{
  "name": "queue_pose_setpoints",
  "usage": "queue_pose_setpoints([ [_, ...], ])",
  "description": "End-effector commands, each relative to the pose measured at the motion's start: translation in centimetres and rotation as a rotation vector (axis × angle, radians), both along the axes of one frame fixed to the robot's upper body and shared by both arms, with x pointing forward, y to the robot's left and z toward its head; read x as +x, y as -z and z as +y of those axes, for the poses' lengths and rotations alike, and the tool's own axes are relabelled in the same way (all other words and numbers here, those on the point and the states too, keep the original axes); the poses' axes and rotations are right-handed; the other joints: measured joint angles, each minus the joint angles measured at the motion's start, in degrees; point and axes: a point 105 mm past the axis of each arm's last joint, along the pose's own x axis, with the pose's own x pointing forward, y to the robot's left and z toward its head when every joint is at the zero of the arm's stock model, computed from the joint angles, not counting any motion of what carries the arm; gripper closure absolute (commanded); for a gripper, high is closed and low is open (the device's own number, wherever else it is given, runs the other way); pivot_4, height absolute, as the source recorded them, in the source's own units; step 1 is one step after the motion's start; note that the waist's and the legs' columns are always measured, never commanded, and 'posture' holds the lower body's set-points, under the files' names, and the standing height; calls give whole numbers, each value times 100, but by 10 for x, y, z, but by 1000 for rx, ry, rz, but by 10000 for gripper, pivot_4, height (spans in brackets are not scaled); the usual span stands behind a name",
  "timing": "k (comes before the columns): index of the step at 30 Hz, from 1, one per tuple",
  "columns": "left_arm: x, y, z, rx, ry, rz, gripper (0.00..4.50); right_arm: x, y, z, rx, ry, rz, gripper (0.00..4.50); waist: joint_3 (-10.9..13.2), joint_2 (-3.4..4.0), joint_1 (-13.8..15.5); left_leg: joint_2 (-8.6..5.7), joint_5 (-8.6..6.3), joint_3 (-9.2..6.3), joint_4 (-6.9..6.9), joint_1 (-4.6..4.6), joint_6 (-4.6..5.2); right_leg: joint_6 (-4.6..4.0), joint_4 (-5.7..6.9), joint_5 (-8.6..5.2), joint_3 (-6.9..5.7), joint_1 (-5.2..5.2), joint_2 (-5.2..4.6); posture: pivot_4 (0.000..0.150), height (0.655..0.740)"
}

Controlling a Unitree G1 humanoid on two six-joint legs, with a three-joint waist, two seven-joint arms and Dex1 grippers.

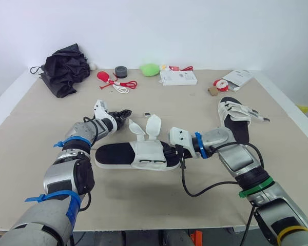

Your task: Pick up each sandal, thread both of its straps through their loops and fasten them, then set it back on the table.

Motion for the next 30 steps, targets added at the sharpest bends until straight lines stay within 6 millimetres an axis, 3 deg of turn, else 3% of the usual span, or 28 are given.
queue_pose_setpoints([
  [1,5,-14,5,1,-17,-46,38962,-4,36,-14,-108,59,99,45000,0,0,-1,0,0,0,-1,0,0,0,0,0,0,-1,0,1500,7400],
  [2,5,-14,4,3,-15,-49,44058,-4,36,-14,-107,59,99,45000,0,0,-1,0,0,0,-1,0,-1,0,0,0,0,-1,0,1500,7400],
  [7,5,-27,-3,-25,10,-122,44058,-4,36,-15,-107,62,98,45000,1,0,-3,0,-1,0,-3,0,-3,-1,0,0,0,-4,0,1500,7400],
  [10,-4,-66,-19,-20,111,-386,44058,-5,37,-17,-108,66,100,45000,2,-2,-33,0,2,0,-6,-6,-10,-1,-1,0,0,-10,0,1500,7400],
  [14,-38,-101,-37,113,236,-773,44058,-6,37,-19,-107,71,103,45000,2,-3,-52,-2,31,0,-43,-7,-75,-1,-7,0,7,-19,0,1500,7400],
  [17,-84,-117,-55,201,414,-1080,44058,-6,37,-20,-108,73,105,45000,1,0,-53,-3,38,2,-67,-6,-84,-3,-9,-4,16,-22,-1,1500,7400],
  [19,-110,-113,-64,300,533,-1242,44058,-6,37,-21,-108,76,106,45000,1,-1,-51,-4,39,1,-71,-5,-86,-4,-9,-6,16,-24,1,1500,7400],
  [23,-159,-84,-68,613,834,-1596,44058,-9,38,-23,-112,76,112,45000,-2,4,-44,-3,40,3,-73,-3,-85,-23,-10,-16,17,-26,-1,1500,7400],
  [26,-171,-61,-57,771,963,-1761,44058,-10,39,-24,-115,76,116,45000,-6,10,-1,-5,45,11,-71,-2,-77,-45,-12,-25,14,-28,-18,1500,7400],
  [30,-173,-50,-46,864,1032,-1841,44058,-11,39,-24,-115,72,119,45000,-6,10,20,-5,47,16,-69,-5,-72,-46,-22,-24,14,-35,-28,1500,7400],
])
